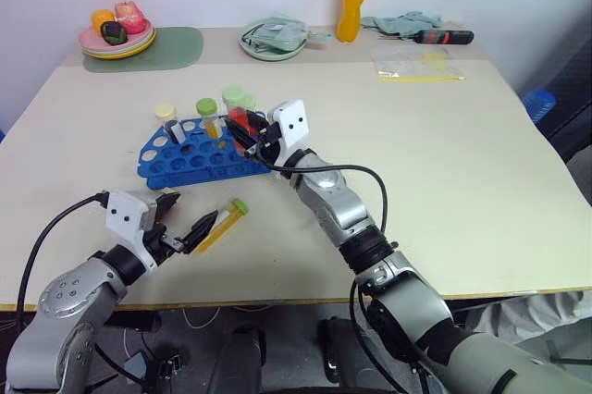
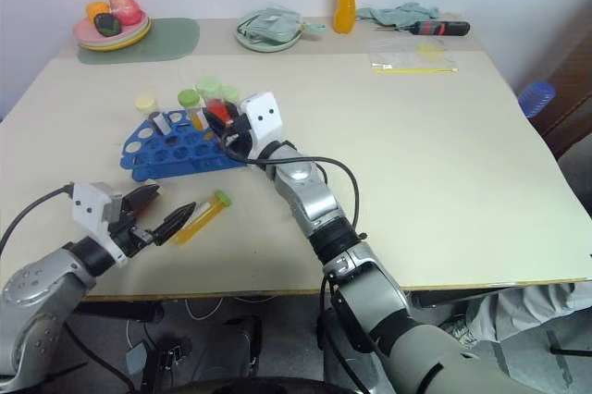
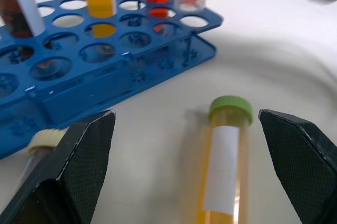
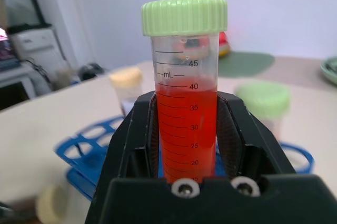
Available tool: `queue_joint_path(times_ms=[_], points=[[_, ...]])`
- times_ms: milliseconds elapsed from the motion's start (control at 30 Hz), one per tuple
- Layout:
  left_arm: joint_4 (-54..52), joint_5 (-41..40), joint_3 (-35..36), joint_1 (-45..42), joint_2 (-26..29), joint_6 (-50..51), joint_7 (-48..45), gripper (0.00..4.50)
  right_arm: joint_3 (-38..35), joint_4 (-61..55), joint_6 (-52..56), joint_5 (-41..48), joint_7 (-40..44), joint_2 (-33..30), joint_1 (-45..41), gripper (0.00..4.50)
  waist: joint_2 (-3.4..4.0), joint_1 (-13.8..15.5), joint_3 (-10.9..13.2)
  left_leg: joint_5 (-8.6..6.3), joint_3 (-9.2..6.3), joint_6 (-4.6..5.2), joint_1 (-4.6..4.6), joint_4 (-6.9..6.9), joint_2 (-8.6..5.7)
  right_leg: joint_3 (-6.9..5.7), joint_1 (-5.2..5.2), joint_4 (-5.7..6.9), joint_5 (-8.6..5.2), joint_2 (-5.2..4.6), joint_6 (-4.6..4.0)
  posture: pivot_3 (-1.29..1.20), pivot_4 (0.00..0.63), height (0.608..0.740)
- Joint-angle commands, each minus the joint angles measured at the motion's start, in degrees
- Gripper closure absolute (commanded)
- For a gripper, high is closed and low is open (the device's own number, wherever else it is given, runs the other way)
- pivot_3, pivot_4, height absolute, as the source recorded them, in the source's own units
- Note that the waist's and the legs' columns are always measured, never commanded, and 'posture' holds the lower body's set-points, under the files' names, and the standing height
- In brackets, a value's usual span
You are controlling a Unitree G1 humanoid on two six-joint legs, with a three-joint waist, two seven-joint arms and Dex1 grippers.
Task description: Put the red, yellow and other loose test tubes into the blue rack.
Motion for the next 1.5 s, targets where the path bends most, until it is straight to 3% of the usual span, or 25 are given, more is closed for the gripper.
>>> queue_joint_path(times_ms=[33,567,667,800,933,1033,1100,1167,1333,1500], points=[[-2.0,-0.9,0.8,-0.2,0.2,-0.1,0.4,0.00,-1.8,1.1,-2.6,-1.5,0.1,1.6,-2.1,2.93,0.01,0.0,0.0,0.00,0.00,0.00,0.00,0.00,0.00,0.00,-0.01,0.01,0.00,0.00,0.00,0.00,0.150,0.740],[-1.8,-0.7,-1.5,-2.4,1.0,0.9,0.7,0.00,-4.5,6.0,-5.4,-4.2,2.6,2.2,-1.8,2.93,0.02,0.0,0.0,0.00,0.01,0.00,0.02,0.02,-0.01,0.00,0.01,0.04,0.00,-0.01,0.00,0.00,0.150,0.740],[-2.1,-0.4,-1.9,-2.5,1.5,1.7,1.1,0.00,-4.8,5.0,-6.2,-3.7,4.1,2.2,-1.0,1.98,0.02,0.0,0.0,0.00,0.01,0.00,0.02,0.01,-0.01,0.00,-0.01,0.06,0.00,0.00,0.00,0.00,0.150,0.740],[-4.0,-3.9,-1.5,-4.4,1.9,8.0,4.0,0.00,-4.5,0.3,-8.3,-4.4,4.8,1.4,0.2,0.05,0.02,0.0,0.0,0.00,0.00,0.00,0.02,0.01,-0.01,0.00,-0.01,0.09,0.00,0.00,0.00,0.00,0.150,0.740],[-9.2,-7.6,-1.5,-10.1,6.0,21.7,10.0,0.00,-4.9,-9.5,-4.1,-2.5,8.4,-1.8,2.8,0.05,0.01,0.2,0.0,0.00,-0.05,0.00,0.01,0.03,-0.02,0.00,0.00,0.10,0.00,-0.01,0.01,0.00,0.150,0.740],[-11.9,-10.2,-2.1,-19.3,11.8,35.7,14.4,0.00,-4.8,-18.8,0.9,-0.7,13.0,-6.8,5.1,0.05,0.00,0.4,0.0,0.01,-0.20,-0.02,0.01,0.11,-0.07,-0.08,0.09,0.13,0.00,-0.01,0.02,0.00,0.150,0.740],[-9.2,-16.3,-4.9,-27.7,17.1,51.7,14.0,0.00,-4.2,-24.6,4.3,0.8,18.1,-11.6,6.5,0.05,-0.01,0.1,0.0,0.02,-0.19,-0.02,0.06,0.11,-0.10,-0.07,0.13,0.14,0.00,-0.02,0.02,0.00,0.150,0.740],[-4.7,-22.1,-8.7,-34.3,21.8,61.5,14.9,0.00,-3.1,-30.5,8.3,3.0,24.2,-17.0,8.2,0.05,0.04,-0.1,0.0,0.02,-0.25,-0.02,0.06,0.11,-0.10,-0.12,0.15,0.17,-0.01,0.04,0.04,0.00,0.150,0.740],[2.5,-34.6,-17.9,-44.4,26.1,62.7,22.0,0.00,-0.8,-43.7,18.5,9.2,37.1,-30.0,12.5,0.05,0.09,-0.4,0.1,0.01,-0.22,-0.01,0.11,0.04,-0.10,-0.05,0.11,0.18,-0.08,0.03,0.10,0.00,0.150,0.740],[6.3,-38.8,-27.6,-50.1,26.2,62.7,27.9,0.00,0.0,-48.7,22.7,10.6,39.0,-33.3,14.7,0.05,0.08,-0.6,0.1,0.02,-0.22,-0.03,0.11,0.07,-0.10,-0.03,0.08,0.27,-0.09,0.02,0.09,0.00,0.150,0.740]])
